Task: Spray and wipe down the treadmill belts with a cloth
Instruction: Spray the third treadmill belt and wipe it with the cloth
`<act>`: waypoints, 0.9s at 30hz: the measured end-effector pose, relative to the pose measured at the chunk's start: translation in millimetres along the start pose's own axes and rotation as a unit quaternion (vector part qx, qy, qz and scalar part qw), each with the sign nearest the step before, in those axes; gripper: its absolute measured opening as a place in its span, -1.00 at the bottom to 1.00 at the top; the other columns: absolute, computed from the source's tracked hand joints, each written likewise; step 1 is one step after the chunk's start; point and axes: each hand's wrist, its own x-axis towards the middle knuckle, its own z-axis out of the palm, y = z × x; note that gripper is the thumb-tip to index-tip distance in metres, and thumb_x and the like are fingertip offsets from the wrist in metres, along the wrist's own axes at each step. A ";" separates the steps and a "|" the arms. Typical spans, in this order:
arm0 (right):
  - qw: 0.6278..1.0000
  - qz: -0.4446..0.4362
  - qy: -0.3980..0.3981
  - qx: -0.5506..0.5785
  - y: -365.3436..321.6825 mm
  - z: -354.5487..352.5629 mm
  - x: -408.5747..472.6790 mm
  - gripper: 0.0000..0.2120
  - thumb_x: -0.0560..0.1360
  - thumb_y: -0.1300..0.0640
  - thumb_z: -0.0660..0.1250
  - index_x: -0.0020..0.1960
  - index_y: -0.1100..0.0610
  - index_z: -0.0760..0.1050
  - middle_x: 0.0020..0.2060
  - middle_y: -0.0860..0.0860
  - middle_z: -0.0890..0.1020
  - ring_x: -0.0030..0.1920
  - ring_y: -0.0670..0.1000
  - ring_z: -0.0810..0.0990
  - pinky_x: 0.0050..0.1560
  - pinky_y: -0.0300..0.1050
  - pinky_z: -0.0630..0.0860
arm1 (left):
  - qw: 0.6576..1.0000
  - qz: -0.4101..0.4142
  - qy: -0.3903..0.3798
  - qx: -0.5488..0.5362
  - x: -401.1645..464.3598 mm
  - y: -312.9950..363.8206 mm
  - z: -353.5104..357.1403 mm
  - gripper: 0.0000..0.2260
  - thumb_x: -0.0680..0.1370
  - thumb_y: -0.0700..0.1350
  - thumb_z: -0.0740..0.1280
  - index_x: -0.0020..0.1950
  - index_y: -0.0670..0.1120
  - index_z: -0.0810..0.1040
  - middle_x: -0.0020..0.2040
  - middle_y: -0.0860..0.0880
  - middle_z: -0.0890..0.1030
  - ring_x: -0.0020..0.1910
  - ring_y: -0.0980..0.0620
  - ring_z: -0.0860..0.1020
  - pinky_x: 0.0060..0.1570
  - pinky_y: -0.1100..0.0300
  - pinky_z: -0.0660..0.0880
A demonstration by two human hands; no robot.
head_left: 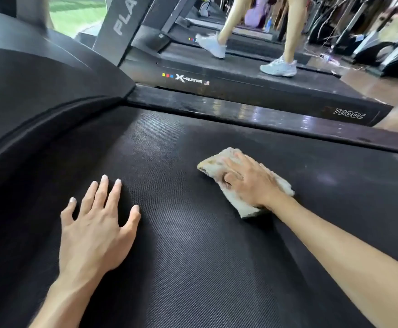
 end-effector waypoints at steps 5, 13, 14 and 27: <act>0.992 0.126 0.011 -0.018 7.6 -0.7 45.7 -0.42 0.66 -0.26 -0.02 0.65 -0.20 0.09 0.69 -0.03 -0.09 0.67 0.04 -0.13 0.61 0.26 -0.16 | 1.000 -0.007 -0.006 0.002 1.0 -1.5 1.4 -0.28 0.55 0.39 -0.22 0.67 0.12 0.02 0.67 0.11 -0.06 0.63 0.16 -0.12 0.57 -0.03 -0.11; 0.995 -0.094 -0.016 0.001 -8.6 15.5 -57.3 -0.28 0.45 -0.35 -0.06 0.62 -0.30 0.12 0.68 -0.13 -0.05 0.65 -0.04 -0.07 0.63 0.12 -0.14 | 0.999 -0.026 -0.018 -0.024 0.4 5.8 -5.8 -0.39 0.65 0.24 0.09 0.66 0.03 0.13 0.67 0.06 0.06 0.64 0.11 -0.02 0.58 -0.04 -0.09; 0.997 -0.071 -0.018 -0.003 2.4 12.0 -67.0 -0.24 0.42 -0.37 -0.08 0.62 -0.29 0.12 0.68 -0.14 -0.05 0.66 -0.04 -0.07 0.63 0.12 -0.14 | 0.999 -0.030 -0.001 -0.039 -2.2 8.1 -6.7 -0.40 0.65 0.21 0.11 0.64 -0.01 0.18 0.66 0.02 0.12 0.64 0.08 0.05 0.59 -0.06 -0.05; 0.998 -0.051 -0.024 0.031 -6.4 0.1 -159.9 -0.34 0.61 -0.23 0.20 0.65 -0.20 0.09 0.67 -0.16 -0.04 0.66 -0.02 -0.05 0.63 0.06 -0.13 | 0.986 0.113 -0.119 -0.001 -103.9 59.9 -56.1 -0.39 0.68 0.17 0.06 0.67 -0.06 0.04 0.68 0.01 0.02 0.65 0.08 -0.04 0.60 0.06 -0.05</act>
